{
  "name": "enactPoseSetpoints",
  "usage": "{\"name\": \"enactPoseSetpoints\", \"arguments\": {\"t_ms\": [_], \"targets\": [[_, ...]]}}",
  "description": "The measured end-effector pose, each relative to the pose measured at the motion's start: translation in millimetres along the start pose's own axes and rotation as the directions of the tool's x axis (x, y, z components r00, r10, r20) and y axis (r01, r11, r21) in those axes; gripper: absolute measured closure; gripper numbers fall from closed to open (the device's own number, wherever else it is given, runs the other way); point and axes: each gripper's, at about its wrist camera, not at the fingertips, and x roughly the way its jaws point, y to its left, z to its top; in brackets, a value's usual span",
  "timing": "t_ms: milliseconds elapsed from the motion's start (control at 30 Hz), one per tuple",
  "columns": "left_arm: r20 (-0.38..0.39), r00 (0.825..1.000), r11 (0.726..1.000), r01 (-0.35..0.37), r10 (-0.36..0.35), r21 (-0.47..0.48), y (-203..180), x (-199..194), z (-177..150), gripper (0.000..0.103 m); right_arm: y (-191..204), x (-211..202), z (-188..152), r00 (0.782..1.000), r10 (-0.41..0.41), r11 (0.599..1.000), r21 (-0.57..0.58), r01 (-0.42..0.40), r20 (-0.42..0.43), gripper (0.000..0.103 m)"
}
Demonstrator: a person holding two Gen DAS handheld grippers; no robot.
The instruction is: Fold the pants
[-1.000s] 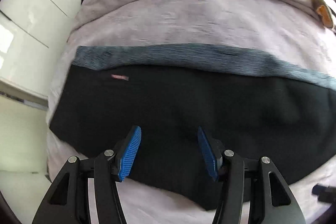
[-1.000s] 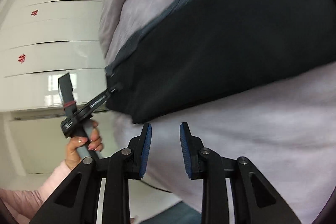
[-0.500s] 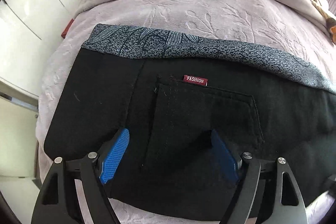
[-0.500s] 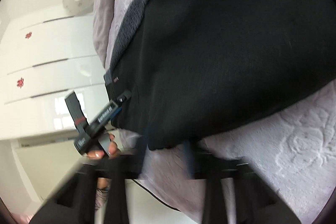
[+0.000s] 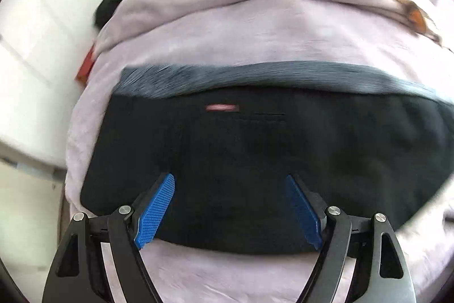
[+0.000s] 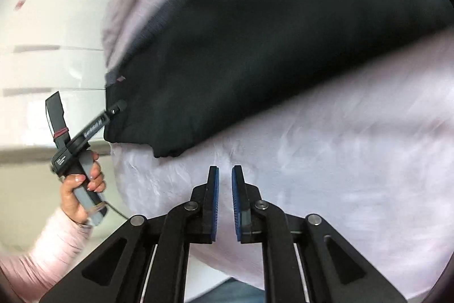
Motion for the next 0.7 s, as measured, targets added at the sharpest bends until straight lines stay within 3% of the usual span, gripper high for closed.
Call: {"name": "enactPoseSetpoints", "arguments": {"t_ms": [100, 167, 300, 400, 500, 600, 700], "targets": [[0.025, 0.995, 0.993, 0.093, -0.095, 0.07, -46, -13, 1, 0.021, 21, -40, 29, 0.981, -0.127, 0.979, -0.138, 0.148, 0.149, 0.083], [0.004, 0.994, 0.99, 0.11, -0.11, 0.093, -78, -5, 1, 0.021, 24, -45, 54, 0.956, -0.209, 0.955, -0.168, 0.244, 0.204, 0.064], [-0.128, 0.99, 0.993, 0.072, -0.059, 0.098, -103, 37, -21, 0.02, -9, -11, 66, 0.903, -0.409, 0.89, -0.161, 0.426, 0.131, 0.067], [-0.122, 0.99, 0.994, 0.08, -0.07, 0.073, -93, 30, -26, 0.021, -59, -17, 49, 0.947, -0.313, 0.949, -0.006, 0.315, 0.072, 0.073], [-0.08, 0.993, 0.992, 0.091, -0.084, 0.086, -89, 10, -13, 0.021, -68, -34, 41, 0.962, -0.261, 0.962, 0.103, 0.252, 0.087, 0.075], [0.007, 0.996, 0.994, 0.085, -0.086, 0.073, -85, -3, 20, 0.021, -31, -51, 54, 0.957, -0.232, 0.971, -0.01, 0.238, 0.171, 0.074], [0.078, 0.997, 1.0, 0.021, -0.022, 0.018, -83, 4, 58, 0.021, 17, -40, 92, 0.964, -0.183, 0.969, -0.129, 0.209, 0.192, 0.071]]}}
